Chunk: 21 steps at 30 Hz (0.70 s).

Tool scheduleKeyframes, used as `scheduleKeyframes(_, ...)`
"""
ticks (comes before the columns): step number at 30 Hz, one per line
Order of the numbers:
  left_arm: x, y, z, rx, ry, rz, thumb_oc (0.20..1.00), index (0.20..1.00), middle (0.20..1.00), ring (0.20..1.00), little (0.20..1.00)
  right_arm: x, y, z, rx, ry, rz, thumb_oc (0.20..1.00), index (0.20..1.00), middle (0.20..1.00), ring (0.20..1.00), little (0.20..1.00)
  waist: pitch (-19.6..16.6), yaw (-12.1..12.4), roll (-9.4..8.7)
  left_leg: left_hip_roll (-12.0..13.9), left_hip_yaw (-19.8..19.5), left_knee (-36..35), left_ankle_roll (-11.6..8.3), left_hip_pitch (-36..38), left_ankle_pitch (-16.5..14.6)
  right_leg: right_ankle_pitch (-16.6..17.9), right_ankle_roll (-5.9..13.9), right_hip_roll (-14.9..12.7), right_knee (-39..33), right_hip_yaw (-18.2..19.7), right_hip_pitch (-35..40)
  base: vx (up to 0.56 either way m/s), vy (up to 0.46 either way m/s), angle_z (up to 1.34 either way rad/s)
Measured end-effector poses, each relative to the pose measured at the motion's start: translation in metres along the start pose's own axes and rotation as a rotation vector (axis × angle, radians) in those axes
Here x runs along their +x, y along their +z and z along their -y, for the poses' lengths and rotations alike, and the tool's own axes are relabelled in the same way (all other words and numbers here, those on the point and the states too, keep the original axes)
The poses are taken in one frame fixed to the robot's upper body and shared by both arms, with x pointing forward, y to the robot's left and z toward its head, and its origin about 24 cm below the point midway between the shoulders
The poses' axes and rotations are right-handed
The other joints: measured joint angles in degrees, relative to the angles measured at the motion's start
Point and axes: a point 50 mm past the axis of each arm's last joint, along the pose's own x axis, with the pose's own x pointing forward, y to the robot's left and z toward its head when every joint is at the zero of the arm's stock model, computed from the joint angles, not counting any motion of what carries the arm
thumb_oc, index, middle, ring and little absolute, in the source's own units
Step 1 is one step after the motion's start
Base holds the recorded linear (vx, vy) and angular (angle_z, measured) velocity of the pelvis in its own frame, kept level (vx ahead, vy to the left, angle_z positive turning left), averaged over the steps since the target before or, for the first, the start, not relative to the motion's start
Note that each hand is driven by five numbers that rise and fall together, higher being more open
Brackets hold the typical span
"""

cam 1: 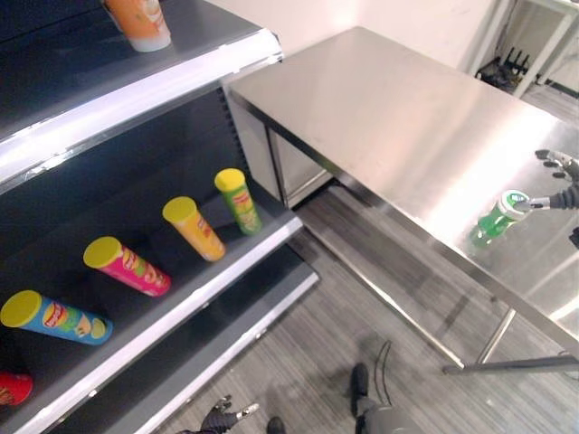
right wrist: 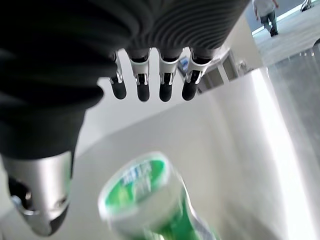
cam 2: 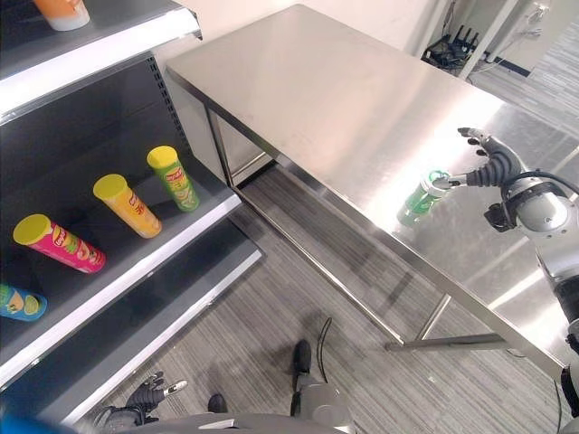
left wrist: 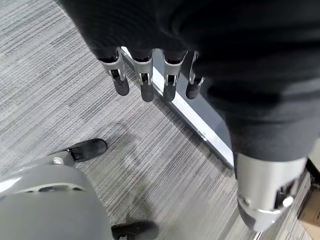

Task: Put the goods on the table back onto the shelves and tidy them up.

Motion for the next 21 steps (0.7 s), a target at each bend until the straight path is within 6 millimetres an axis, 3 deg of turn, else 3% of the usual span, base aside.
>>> scheduleKeyframes(13,0.0007,0.0019,0.005,0.031,-0.038,0.004,1.0,1.0,1.0,1.0,1.0,0.0004,-0.0013,-0.0079,-0.005,0.057,-0.007,1.0,1.0,1.0,1.0,1.0,-0.24,-0.12,-0.48,-0.13,2.82,-0.01,0.0,0.32,-0.01,0.12,0.43,0.47,-0.07,2.16,-1.04,-0.01,0.002,-0.09)
scheduleKeyframes(21,0.0011,0.003,0.0059,0.04,-0.043,0.007,1.0,1.0,1.0,1.0,1.0,0.0037,-0.0004,-0.0101,0.005,0.048,-0.006,1.0,1.0,1.0,1.0,1.0,-0.27,-0.19,-0.42,-0.1,1.95,-0.01,0.09,-0.49,0.05,0.06,0.49,0.23,-0.25,1.44,-1.23,0.01,-0.008,0.04)
